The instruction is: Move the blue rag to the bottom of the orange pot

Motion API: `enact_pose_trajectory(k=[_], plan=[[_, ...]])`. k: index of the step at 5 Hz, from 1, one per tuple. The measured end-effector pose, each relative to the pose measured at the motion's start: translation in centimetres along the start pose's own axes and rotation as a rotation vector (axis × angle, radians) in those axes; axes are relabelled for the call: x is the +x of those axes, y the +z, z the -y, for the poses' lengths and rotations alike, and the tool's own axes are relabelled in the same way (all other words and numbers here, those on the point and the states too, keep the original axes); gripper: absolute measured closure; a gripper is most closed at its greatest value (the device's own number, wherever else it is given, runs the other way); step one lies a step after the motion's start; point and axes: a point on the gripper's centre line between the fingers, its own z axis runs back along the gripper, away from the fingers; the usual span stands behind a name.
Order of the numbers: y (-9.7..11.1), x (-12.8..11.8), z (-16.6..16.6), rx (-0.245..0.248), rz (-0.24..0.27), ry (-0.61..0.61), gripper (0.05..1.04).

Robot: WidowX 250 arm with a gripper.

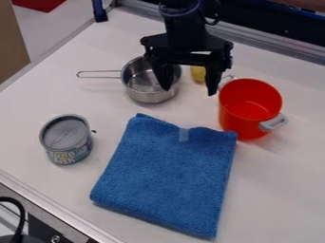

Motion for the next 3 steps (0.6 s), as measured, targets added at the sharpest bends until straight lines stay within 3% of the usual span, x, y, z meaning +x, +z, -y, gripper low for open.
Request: enact_pose_trajectory(k=[1, 3], plan=[[-0.7, -0.4, -0.13, 0.006, -0.027, 0.01, 0.084], [-0.92, 0.36, 0.33, -0.025, 0.015, 0.196, 0.084]])
